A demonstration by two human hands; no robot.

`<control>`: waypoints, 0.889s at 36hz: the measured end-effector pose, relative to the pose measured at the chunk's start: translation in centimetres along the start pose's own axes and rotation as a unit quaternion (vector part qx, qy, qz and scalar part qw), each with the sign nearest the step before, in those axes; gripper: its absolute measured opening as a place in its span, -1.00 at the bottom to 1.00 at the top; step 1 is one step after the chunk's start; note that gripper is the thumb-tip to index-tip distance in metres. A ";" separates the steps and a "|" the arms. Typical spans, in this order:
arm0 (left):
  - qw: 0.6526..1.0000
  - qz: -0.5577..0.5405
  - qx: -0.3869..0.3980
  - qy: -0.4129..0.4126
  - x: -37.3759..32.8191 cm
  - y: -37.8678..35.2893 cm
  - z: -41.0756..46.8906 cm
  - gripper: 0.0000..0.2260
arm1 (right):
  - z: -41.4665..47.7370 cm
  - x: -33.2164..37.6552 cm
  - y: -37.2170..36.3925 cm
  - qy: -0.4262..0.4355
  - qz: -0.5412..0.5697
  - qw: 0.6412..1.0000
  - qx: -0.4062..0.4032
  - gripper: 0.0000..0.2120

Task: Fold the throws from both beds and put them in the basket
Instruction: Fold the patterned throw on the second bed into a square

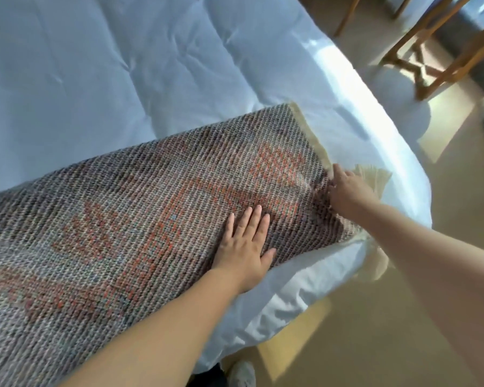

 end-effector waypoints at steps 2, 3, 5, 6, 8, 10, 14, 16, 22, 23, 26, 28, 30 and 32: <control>1.000 0.000 0.005 -0.018 -0.6 -0.1 0.9 -0.41 | 1.0 -0.3 0.6 -0.051 0.049 0.997 -0.009 -0.55; 1.000 0.000 0.003 -0.020 -0.8 -0.1 1.3 -0.41 | 1.5 -0.4 0.9 -0.072 0.071 0.995 -0.014 -0.59; 1.000 0.000 0.003 -0.022 -1.1 -0.1 2.2 -0.40 | 2.5 -0.8 1.3 -0.107 0.101 0.989 -0.007 -0.64; 1.000 0.000 0.004 -0.020 -1.3 0.0 2.5 -0.40 | 2.8 -1.1 1.5 -0.118 0.108 0.987 0.006 -0.67; 1.000 0.002 0.007 -0.010 -1.7 0.1 3.1 -0.39 | 3.2 -2.0 1.8 -0.116 0.100 0.987 0.053 -0.72; 1.000 0.004 0.007 0.006 -2.3 0.2 3.6 -0.39 | 3.3 -3.0 2.1 -0.103 0.092 0.985 0.100 -0.75; 0.998 0.020 0.005 0.053 -3.7 0.4 4.3 -0.42 | 3.5 -4.7 2.9 -0.075 0.126 0.973 0.179 -0.83; 0.996 0.028 0.004 0.085 -4.5 0.3 4.5 -0.42 | 3.7 -5.3 3.1 -0.040 0.117 0.969 0.214 -0.85; 0.989 0.033 -0.024 0.140 -8.3 0.3 5.3 -0.39 | 3.9 -6.4 2.9 0.069 0.035 0.966 0.245 -0.84; 0.988 0.037 -0.027 0.144 -8.9 0.1 5.5 -0.39 | 4.1 -6.6 3.0 0.084 0.023 0.968 0.235 -0.83; 0.987 0.045 -0.050 0.146 -11.0 0.0 6.3 -0.39 | 4.7 -8.0 3.7 0.115 -0.002 0.973 0.200 -0.80; 0.989 0.059 -0.047 0.130 -11.8 -0.8 6.8 -0.41 | 5.2 -8.9 4.2 0.127 0.006 0.974 0.186 -0.74; 0.987 0.060 -0.055 0.138 -12.3 -1.7 7.0 -0.38 | 5.7 -9.3 4.6 0.144 0.005 0.973 0.178 -0.74; 0.985 0.062 -0.066 0.149 -13.3 -2.8 7.5 -0.39 | 5.9 -9.1 4.6 0.161 0.000 0.970 0.180 -0.76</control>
Point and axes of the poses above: each hand's wrist, its own z-axis towards the middle knuckle, its own y-axis out of the back of the hand, x = y × z, the point moved 3 cm from there along z, towards the middle knuckle, and after that the axes turned 9 degrees about -x, right-handed, at the moved point
